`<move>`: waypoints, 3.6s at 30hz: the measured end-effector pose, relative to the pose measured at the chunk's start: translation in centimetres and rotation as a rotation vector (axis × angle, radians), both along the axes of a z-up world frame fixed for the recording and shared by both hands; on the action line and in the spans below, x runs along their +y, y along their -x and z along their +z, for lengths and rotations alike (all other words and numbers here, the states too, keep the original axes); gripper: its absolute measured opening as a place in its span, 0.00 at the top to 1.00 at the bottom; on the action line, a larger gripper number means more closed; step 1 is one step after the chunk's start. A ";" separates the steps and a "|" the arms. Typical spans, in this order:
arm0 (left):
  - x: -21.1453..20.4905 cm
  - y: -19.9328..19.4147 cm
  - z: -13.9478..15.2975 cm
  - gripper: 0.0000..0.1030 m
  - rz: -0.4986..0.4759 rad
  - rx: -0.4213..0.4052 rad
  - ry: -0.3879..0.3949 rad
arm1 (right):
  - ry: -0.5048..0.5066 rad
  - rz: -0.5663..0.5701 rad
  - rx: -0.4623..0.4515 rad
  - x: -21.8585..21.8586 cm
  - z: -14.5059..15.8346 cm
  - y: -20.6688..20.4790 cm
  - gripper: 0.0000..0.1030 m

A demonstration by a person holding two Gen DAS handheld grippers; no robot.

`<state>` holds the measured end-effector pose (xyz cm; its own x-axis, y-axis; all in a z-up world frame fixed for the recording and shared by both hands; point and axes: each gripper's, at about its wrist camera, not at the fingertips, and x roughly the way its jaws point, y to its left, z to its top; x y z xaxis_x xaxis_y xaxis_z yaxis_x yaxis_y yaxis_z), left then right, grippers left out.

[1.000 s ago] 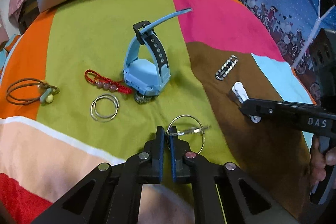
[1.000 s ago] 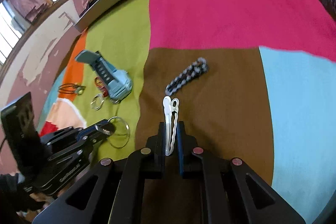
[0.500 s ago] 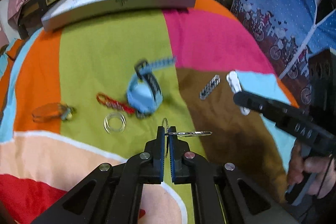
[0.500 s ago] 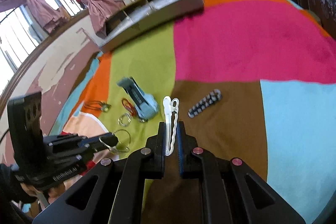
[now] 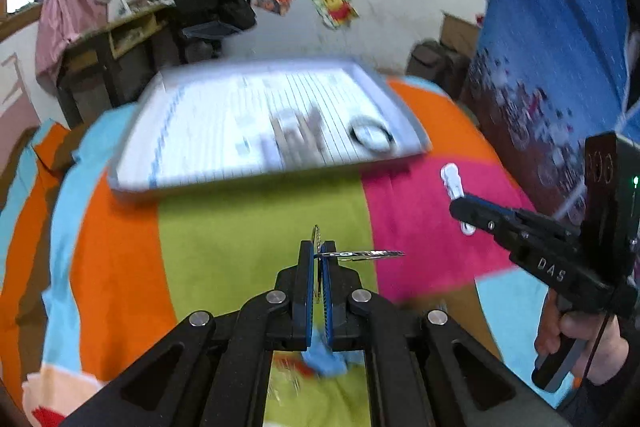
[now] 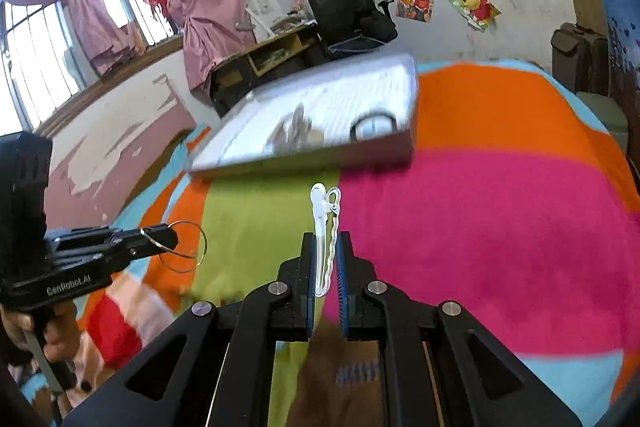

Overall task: Organize jewelry
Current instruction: 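Carry the rings and white hair clip into the tray and open both tools, then move both open tools back over the remaining jewelry, then grasp the black cord with the left tool while the right tool grasps the blue smartwatch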

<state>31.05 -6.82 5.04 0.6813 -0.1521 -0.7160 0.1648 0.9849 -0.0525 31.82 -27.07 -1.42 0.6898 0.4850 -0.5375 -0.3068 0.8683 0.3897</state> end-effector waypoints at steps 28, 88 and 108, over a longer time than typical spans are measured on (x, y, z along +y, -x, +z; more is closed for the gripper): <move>4.9 -11.5 -5.0 0.94 0.221 0.035 0.154 | 0.178 0.011 -0.023 6.8 1.4 -11.7 0.91; 9.5 21.3 -4.7 0.00 0.245 -0.407 0.013 | 0.177 -0.285 -0.405 5.2 4.0 23.4 0.03; 10.4 19.5 -9.0 0.00 0.267 -0.298 -0.026 | 0.238 -0.179 -0.239 7.6 -2.0 19.7 0.03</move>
<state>11.56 3.55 -3.99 0.8731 0.0742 -0.4819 -0.0932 0.9955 -0.0155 12.13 -19.47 -3.45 0.8717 0.2264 -0.4346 -0.2000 0.9740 0.1062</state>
